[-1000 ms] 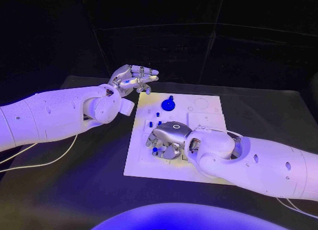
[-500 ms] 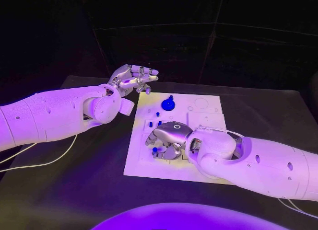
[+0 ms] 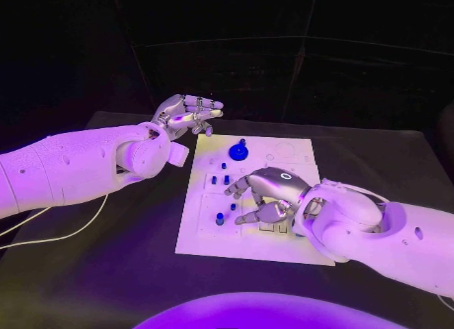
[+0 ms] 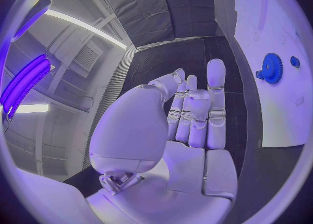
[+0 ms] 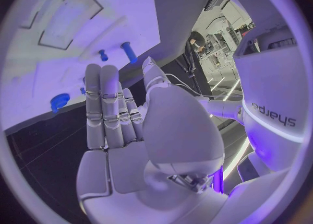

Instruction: Assemble the parts on the task board

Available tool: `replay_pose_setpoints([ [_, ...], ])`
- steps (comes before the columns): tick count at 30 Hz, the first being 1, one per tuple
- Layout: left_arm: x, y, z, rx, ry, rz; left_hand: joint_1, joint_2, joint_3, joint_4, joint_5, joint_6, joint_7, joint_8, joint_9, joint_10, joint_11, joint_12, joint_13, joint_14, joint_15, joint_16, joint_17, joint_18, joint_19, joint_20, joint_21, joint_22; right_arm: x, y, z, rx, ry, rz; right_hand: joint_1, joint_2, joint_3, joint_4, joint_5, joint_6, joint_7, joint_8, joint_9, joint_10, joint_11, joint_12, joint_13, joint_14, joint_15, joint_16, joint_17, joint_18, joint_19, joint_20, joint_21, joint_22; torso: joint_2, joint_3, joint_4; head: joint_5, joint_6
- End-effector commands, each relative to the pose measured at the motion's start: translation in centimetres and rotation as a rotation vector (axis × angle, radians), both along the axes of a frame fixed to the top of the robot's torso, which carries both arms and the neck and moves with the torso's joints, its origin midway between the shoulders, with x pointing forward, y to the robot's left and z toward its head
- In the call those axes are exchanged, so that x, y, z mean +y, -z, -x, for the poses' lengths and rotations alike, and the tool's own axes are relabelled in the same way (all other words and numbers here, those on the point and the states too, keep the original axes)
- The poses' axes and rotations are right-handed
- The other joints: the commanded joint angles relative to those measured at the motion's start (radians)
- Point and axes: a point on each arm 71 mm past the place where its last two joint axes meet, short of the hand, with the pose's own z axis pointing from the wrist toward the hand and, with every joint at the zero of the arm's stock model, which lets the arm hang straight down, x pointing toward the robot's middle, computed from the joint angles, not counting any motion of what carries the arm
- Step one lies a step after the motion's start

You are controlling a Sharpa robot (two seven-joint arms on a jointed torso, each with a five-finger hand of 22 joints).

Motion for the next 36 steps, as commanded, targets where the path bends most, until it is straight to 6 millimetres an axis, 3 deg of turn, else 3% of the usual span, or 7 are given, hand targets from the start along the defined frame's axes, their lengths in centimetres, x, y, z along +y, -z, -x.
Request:
replay_pose_setpoints([
  [1, 0.0, -0.1, 0.0, -0.003, 0.009, 0.008, -0.003, 0.007, -0.004, -0.004, 0.003, -0.002, 0.001, 0.006, -0.001, -0.008, 0.002, 0.002, 0.0, -0.006, 0.001, -0.005, -0.001, 0.014, -0.007, 0.001, -0.006, -0.002, -2.2, -1.7, -0.7, 0.029, 0.087, -0.191, 0.009, 0.02, -0.001, 0.011, 0.025, 0.076, 0.009, 0.025, 0.011, 0.061, 0.002, 0.033, 0.005, -0.002, -0.001, -0.001, -0.001, 0.006, -0.001, 0.002, -0.005, -0.003, -0.006, -0.0023, -0.002, -0.007, 0.003],
  [3, 0.0, -0.1, 0.0, -0.003, 0.009, 0.008, -0.003, 0.007, -0.004, -0.004, 0.003, -0.002, 0.001, 0.006, -0.001, -0.008, 0.002, 0.002, 0.0, -0.006, 0.001, -0.005, -0.001, 0.014, -0.007, 0.001, -0.006, -0.002, -4.5, -2.1, -1.3, 0.071, 0.171, -0.222, 0.008, 0.034, -0.001, 0.018, 0.036, 0.118, 0.001, 0.041, 0.015, 0.123, -0.01, 0.062, 0.011, 0.016, -0.009, 0.01, 0.002, 0.003, 0.025, -0.003, 0.019, 0.026, -0.007, -0.0032, -0.0023, -0.015, 0.006],
  [5, 0.0, -0.1, 0.1, -0.002, 0.008, 0.008, -0.003, 0.007, -0.004, -0.005, 0.003, -0.002, 0.001, 0.006, -0.001, -0.008, 0.002, 0.003, 0.0, -0.007, 0.0, -0.005, -0.001, 0.014, -0.007, 0.001, -0.007, -0.002, -6.5, -2.2, -1.7, 0.107, 0.254, -0.234, 0.0, 0.047, -0.001, 0.033, 0.064, 0.143, -0.02, 0.051, 0.017, 0.214, -0.036, 0.104, 0.029, 0.082, -0.03, 0.111, 0.137, -0.027, 0.128, -0.018, 0.147, 0.196, -0.01, -0.0051, -0.0043, -0.021, 0.006],
  [11, -0.2, -0.1, 0.2, 0.0, 0.016, 0.011, -0.003, 0.007, -0.004, -0.005, 0.003, -0.002, 0.001, 0.006, -0.001, -0.008, 0.002, 0.003, 0.0, -0.007, 0.0, -0.005, -0.001, 0.014, -0.007, 0.001, -0.007, -0.002, -11.2, -1.7, -2.1, 0.195, 0.467, -0.183, -0.068, 0.021, -0.075, 0.099, 0.148, 0.168, -0.067, 0.086, 0.019, 0.381, -0.088, 0.298, 0.182, 0.171, -0.078, 0.355, 0.495, -0.084, 0.288, -0.069, 0.376, 0.499, -0.015, -0.0097, -0.0092, -0.061, 0.005],
  [17, -0.3, 0.0, 0.4, 0.003, 0.022, 0.012, -0.003, 0.007, -0.004, -0.005, 0.003, -0.002, 0.001, 0.007, -0.001, -0.008, 0.002, 0.004, 0.0, -0.006, 0.0, -0.005, -0.001, 0.014, -0.007, 0.001, -0.007, -0.002, -14.3, -0.4, -1.3, 0.258, 0.611, -0.027, -0.164, 0.037, -0.167, 0.141, 0.167, 0.18, -0.081, 0.157, 0.037, 0.413, -0.1, 0.822, 0.794, 0.189, -0.085, 0.51, 0.75, -0.11, 0.333, -0.076, 0.476, 0.642, -0.016, -0.0101, -0.0131, -0.088, 0.002],
  [25, -0.2, 0.1, 0.6, 0.008, 0.023, 0.01, -0.003, 0.007, -0.004, -0.005, 0.003, -0.002, 0.001, 0.007, -0.001, -0.008, 0.002, 0.004, 0.0, -0.006, 0.0, -0.005, -0.001, 0.014, -0.007, 0.001, -0.007, -0.002, -15.4, 1.2, 0.0, 0.265, 0.665, 0.141, -0.187, 0.029, -0.189, 0.143, 0.169, 0.166, -0.09, 0.236, 0.081, 0.432, -0.105, 1.012, 1.049, 0.195, -0.088, 0.57, 0.862, -0.124, 0.355, -0.079, 0.524, 0.718, -0.016, -0.0094, -0.0091, -0.107, -0.001],
  [36, -0.1, 0.2, 0.6, 0.009, 0.023, 0.009, -0.004, 0.008, -0.004, -0.005, 0.002, -0.001, 0.0, 0.008, -0.001, -0.007, 0.002, 0.005, 0.0, -0.007, 0.0, -0.005, -0.002, 0.014, -0.007, 0.001, -0.007, -0.002, -14.8, 2.9, 0.8, 0.288, 0.661, 0.23, -0.184, 0.027, -0.197, 0.145, 0.18, 0.14, -0.087, 0.264, 0.099, 0.439, -0.103, 1.048, 1.109, 0.199, -0.085, 0.587, 0.898, -0.127, 0.358, -0.077, 0.536, 0.736, -0.015, -0.0089, -0.0107, -0.113, -0.005],
])
